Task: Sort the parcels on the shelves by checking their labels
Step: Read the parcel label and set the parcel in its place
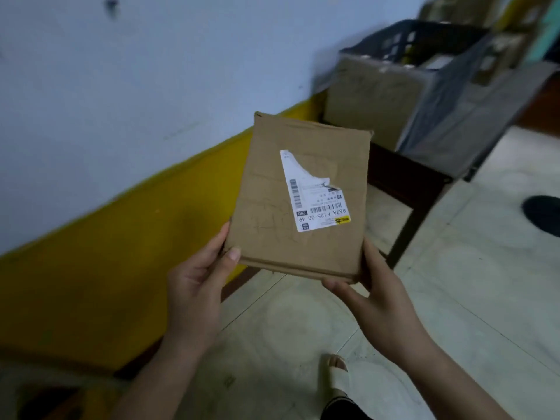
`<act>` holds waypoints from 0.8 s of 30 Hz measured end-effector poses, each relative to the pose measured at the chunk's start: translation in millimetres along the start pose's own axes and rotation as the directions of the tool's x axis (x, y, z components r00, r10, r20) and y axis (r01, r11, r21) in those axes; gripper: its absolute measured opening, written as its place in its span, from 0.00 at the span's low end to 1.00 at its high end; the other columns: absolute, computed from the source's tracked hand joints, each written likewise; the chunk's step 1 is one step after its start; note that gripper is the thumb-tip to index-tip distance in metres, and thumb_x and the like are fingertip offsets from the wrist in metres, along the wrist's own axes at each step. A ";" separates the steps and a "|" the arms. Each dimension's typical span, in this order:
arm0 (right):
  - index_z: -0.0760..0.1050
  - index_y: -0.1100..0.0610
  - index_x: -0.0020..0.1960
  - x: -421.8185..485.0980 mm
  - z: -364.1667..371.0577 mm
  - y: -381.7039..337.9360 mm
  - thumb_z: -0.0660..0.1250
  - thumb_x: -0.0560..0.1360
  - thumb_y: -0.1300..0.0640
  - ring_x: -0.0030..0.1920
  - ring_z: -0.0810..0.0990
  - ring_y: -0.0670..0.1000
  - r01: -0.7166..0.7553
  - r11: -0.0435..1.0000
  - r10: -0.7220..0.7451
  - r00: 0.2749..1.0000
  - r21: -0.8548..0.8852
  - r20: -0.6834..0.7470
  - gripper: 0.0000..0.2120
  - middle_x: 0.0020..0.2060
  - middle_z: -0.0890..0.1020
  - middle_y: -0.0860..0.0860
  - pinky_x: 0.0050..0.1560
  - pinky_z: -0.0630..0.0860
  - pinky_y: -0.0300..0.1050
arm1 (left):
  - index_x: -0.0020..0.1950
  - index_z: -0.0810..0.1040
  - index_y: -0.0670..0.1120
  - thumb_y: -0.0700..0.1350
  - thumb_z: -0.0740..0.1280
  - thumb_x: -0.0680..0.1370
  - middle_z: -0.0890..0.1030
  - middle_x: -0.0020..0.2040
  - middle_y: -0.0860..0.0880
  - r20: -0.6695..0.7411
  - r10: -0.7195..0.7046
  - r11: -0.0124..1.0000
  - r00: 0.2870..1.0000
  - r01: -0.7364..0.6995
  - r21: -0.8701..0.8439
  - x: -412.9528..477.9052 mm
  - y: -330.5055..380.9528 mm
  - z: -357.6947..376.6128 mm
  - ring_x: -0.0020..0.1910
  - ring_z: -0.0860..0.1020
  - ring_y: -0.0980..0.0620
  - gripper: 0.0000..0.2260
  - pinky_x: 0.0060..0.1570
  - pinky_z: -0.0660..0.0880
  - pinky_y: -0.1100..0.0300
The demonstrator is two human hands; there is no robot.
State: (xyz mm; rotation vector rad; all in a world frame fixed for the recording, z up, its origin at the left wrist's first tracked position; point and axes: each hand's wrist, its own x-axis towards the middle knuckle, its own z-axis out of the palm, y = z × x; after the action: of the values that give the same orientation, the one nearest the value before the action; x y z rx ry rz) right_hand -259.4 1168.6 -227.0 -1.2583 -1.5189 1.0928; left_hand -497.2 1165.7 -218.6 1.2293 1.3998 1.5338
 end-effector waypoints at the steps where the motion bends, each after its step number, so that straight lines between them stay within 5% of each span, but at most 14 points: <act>1: 0.64 0.45 0.76 12.3 -13.7 4.0 0.73 0.75 0.62 0.64 0.76 0.35 0.014 1.000 -0.014 0.999 0.003 -0.037 0.35 0.62 0.78 0.31 0.60 0.71 0.26 | 0.66 0.77 0.53 0.35 0.68 0.79 0.84 0.58 0.62 0.032 0.018 1.000 0.999 -0.018 -0.010 17.2 0.3 18.3 0.61 0.81 0.61 0.19 0.56 0.77 0.70; 12: 0.55 0.34 0.76 193.5 -145.0 21.1 0.73 0.73 0.51 0.68 0.73 0.34 0.139 0.990 -0.144 0.978 -0.038 -0.154 0.39 0.66 0.74 0.28 0.64 0.70 0.28 | 0.60 0.83 0.60 0.42 0.69 0.73 0.84 0.60 0.59 0.034 0.100 0.981 0.994 -0.092 -0.173 190.4 4.8 191.0 0.63 0.80 0.59 0.20 0.57 0.78 0.67; 17: 0.51 0.41 0.80 261.0 -193.6 7.2 0.74 0.76 0.61 0.65 0.73 0.30 0.170 0.981 -0.178 0.979 -0.092 -0.094 0.44 0.64 0.72 0.23 0.61 0.69 0.24 | 0.61 0.83 0.59 0.41 0.70 0.72 0.84 0.61 0.56 0.007 0.158 0.960 0.987 -0.152 -0.234 256.5 15.9 234.9 0.65 0.80 0.53 0.20 0.62 0.77 0.60; 22: 0.47 0.35 0.79 323.0 -230.5 -7.5 0.71 0.77 0.58 0.68 0.72 0.32 0.242 0.965 -0.254 0.959 -0.100 -0.127 0.44 0.67 0.71 0.26 0.67 0.74 0.37 | 0.62 0.83 0.54 0.40 0.70 0.73 0.84 0.62 0.52 0.037 0.256 0.928 0.966 -0.234 -0.291 328.4 36.4 283.5 0.65 0.80 0.51 0.18 0.64 0.76 0.56; 24: 0.46 0.35 0.79 348.8 -243.6 -12.5 0.71 0.77 0.58 0.68 0.70 0.30 0.273 0.954 -0.290 0.945 -0.125 -0.151 0.44 0.66 0.70 0.23 0.67 0.72 0.33 | 0.62 0.82 0.54 0.39 0.69 0.74 0.84 0.62 0.53 0.049 0.297 0.911 0.954 -0.267 -0.314 360.4 40.7 304.3 0.66 0.80 0.51 0.19 0.65 0.76 0.56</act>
State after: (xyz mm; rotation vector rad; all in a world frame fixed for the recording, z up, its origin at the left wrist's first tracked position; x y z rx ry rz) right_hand -70.8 1536.6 -126.2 -1.1270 -1.5829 0.7130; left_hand -309.4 1590.5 -126.4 1.3312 0.9074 1.7821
